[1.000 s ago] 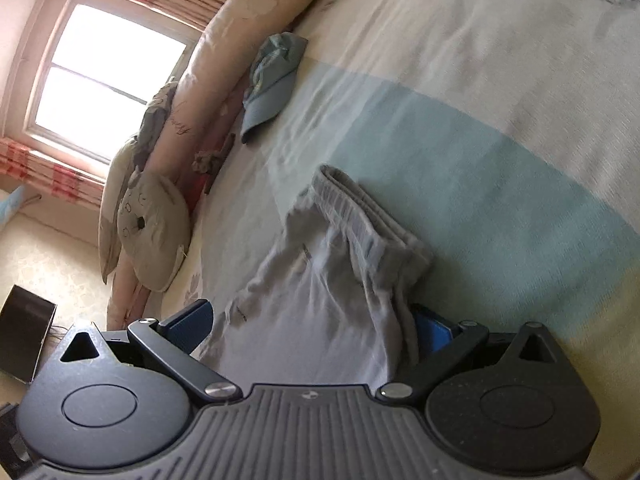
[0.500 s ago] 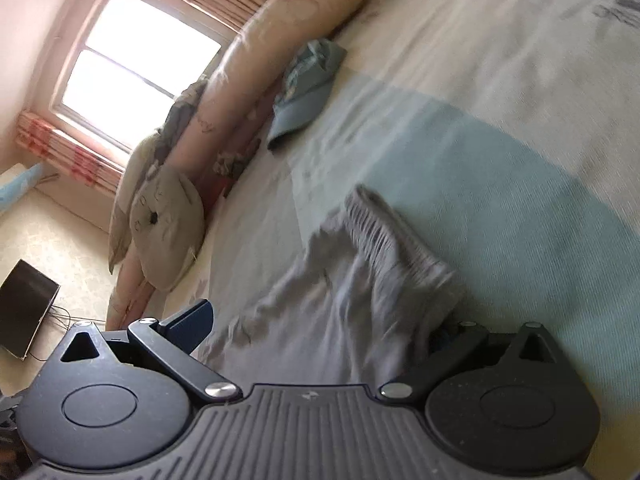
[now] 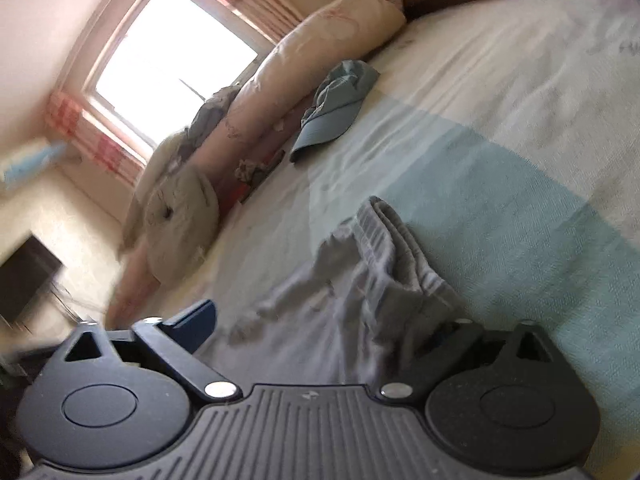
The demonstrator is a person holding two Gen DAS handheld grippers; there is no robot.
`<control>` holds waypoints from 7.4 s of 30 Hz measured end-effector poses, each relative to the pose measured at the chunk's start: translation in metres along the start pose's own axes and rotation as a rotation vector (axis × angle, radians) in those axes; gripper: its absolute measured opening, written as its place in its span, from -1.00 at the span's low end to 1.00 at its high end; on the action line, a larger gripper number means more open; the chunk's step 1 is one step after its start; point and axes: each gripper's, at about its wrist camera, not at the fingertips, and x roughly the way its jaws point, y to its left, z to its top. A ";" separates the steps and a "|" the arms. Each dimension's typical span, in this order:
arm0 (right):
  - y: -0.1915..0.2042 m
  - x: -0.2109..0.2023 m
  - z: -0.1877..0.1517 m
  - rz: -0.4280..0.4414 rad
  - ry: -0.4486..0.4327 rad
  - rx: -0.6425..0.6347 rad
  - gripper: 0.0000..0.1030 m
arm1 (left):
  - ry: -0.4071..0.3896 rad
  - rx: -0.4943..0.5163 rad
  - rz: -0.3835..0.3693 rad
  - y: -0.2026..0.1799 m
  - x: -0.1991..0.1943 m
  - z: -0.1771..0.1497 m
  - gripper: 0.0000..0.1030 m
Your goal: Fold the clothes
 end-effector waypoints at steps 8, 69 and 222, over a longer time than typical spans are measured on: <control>-0.034 -0.002 0.012 -0.050 0.003 0.144 -0.40 | 0.006 -0.019 0.011 -0.001 0.001 -0.002 0.90; 0.301 0.030 -0.077 -0.129 0.134 -0.707 -0.53 | 0.016 -0.208 0.202 0.126 -0.147 -0.195 0.90; 0.260 0.054 -0.162 0.075 0.638 -0.812 -0.17 | -0.154 -0.641 0.158 0.214 -0.150 -0.228 0.32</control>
